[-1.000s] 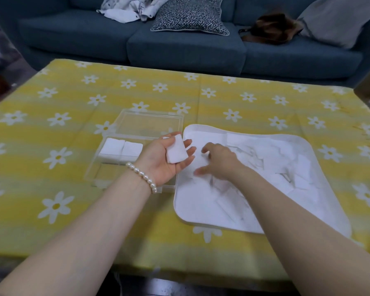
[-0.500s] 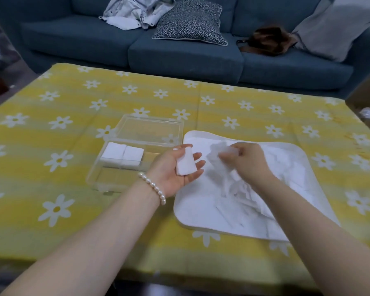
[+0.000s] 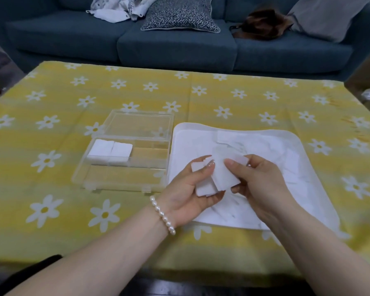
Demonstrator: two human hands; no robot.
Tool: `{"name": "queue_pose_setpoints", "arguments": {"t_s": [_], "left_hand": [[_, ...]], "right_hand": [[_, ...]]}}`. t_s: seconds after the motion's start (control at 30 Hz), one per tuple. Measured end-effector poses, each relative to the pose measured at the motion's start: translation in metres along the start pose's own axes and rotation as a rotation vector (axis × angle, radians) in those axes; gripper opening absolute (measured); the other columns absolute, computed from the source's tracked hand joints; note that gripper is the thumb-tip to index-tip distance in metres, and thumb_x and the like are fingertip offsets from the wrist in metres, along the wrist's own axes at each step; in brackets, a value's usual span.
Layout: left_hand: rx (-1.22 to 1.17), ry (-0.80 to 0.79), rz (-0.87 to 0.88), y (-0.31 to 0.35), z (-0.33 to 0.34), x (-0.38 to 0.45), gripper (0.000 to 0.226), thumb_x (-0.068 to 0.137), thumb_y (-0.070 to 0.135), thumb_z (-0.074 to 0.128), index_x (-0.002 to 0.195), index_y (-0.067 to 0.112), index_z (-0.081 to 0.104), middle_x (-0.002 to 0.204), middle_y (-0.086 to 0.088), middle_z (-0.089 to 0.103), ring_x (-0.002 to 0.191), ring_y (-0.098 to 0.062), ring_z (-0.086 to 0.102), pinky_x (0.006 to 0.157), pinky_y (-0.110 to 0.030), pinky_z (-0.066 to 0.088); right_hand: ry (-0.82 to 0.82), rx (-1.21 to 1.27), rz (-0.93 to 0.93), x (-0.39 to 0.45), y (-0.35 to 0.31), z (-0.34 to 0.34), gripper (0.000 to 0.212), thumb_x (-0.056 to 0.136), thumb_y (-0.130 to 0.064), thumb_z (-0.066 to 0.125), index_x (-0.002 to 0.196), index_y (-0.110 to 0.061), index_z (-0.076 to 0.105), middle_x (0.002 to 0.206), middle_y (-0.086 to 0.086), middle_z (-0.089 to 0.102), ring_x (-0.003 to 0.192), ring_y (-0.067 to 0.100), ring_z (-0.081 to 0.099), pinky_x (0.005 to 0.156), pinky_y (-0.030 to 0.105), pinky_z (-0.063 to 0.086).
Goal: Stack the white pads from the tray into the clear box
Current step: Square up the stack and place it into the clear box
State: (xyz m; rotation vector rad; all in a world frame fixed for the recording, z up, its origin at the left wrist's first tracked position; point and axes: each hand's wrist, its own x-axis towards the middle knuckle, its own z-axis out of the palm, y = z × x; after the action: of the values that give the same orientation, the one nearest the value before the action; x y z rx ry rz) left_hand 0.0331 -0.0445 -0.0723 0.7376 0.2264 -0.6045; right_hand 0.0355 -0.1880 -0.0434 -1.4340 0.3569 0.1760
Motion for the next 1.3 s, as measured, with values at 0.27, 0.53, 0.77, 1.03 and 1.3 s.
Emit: {"name": "queue_pose_setpoints", "arguments": {"t_s": [0.27, 0.53, 0.77, 1.03, 1.3], "left_hand": [[-0.069, -0.008, -0.045, 0.001, -0.002, 0.002, 0.061, 0.071, 0.055, 0.054, 0.116, 0.014, 0.064, 0.116, -0.008, 0.067, 0.094, -0.020, 0.066, 0.075, -0.028, 0.049], [-0.151, -0.051, -0.056, -0.005, 0.002, -0.001, 0.045, 0.071, 0.045, 0.061, 0.095, 0.010, 0.076, 0.105, -0.010, 0.071, 0.089, -0.021, 0.070, 0.089, -0.036, 0.050], [-0.167, -0.006, -0.057, 0.002, 0.001, -0.001, 0.051, 0.083, 0.035, 0.055, 0.125, 0.007, 0.056, 0.123, -0.017, 0.063, 0.114, -0.027, 0.060, 0.093, -0.042, 0.049], [-0.149, 0.005, -0.025, 0.008, -0.004, 0.001, 0.042, 0.086, 0.033, 0.053, 0.117, 0.007, 0.061, 0.117, -0.014, 0.066, 0.105, -0.026, 0.064, 0.091, -0.043, 0.051], [-0.121, 0.001, -0.037, 0.006, -0.004, 0.002, 0.037, 0.086, 0.030, 0.052, 0.112, 0.005, 0.062, 0.115, -0.016, 0.067, 0.102, -0.025, 0.067, 0.090, -0.038, 0.053]], "right_hand": [[-0.014, 0.030, 0.042, 0.000, 0.005, 0.007, 0.012, 0.078, -0.013, 0.071, 0.071, -0.010, 0.062, 0.068, -0.001, 0.066, 0.053, 0.006, 0.055, 0.050, 0.019, 0.038], [0.090, 0.043, -0.018, -0.003, 0.006, 0.012, 0.029, 0.080, -0.012, 0.071, 0.061, -0.009, 0.049, 0.056, -0.002, 0.058, 0.044, 0.000, 0.054, 0.041, 0.008, 0.038], [0.104, -0.016, -0.021, 0.002, 0.015, 0.015, 0.015, 0.078, -0.015, 0.074, 0.090, -0.013, 0.065, 0.080, 0.004, 0.058, 0.077, 0.014, 0.061, 0.069, 0.022, 0.049], [0.127, -0.579, -0.488, 0.003, 0.000, 0.005, 0.013, 0.077, -0.019, 0.072, 0.070, -0.024, 0.063, 0.074, -0.013, 0.064, 0.082, 0.007, 0.058, 0.071, 0.012, 0.038], [0.104, -0.851, -0.800, -0.003, 0.001, 0.004, 0.007, 0.073, -0.020, 0.071, 0.066, -0.018, 0.072, 0.063, -0.027, 0.054, 0.081, 0.005, 0.052, 0.069, 0.015, 0.038]]}}
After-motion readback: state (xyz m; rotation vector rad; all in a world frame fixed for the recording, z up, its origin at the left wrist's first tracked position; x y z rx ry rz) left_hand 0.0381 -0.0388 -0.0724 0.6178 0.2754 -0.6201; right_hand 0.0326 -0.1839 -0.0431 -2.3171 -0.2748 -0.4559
